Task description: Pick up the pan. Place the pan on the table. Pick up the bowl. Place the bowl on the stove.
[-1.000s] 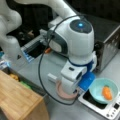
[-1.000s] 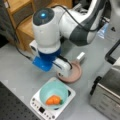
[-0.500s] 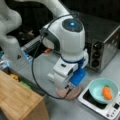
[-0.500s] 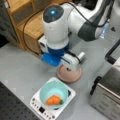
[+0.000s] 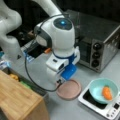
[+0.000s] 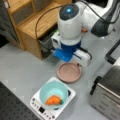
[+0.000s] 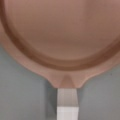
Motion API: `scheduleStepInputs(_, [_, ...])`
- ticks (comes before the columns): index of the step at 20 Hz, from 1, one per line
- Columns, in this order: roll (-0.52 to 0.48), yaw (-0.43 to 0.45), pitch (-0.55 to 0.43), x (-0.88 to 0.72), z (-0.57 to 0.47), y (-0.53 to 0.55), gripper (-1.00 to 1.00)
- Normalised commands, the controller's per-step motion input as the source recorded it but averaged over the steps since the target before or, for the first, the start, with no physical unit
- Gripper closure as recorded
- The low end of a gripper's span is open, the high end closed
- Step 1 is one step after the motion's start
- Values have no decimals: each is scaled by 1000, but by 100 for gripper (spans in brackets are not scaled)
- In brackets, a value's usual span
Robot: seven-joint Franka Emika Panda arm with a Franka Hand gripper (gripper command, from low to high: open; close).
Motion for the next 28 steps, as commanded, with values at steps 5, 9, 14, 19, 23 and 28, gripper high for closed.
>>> scheduleStepInputs(5, [-89, 55, -274, -400, -214, 34, -100])
scheduleStepInputs(9, [-74, 68, -231, -307, -248, 17, -100])
scheduleStepInputs(14, [-83, 72, -202, -274, -346, 34, -100])
scheduleStepInputs(19, [-142, 47, -103, -176, -237, -7, -100])
scheduleStepInputs(23, [-92, 0, -69, -127, -87, -62, -100])
scheduleStepInputs(28, [-11, 14, -79, -161, -85, -90, -100])
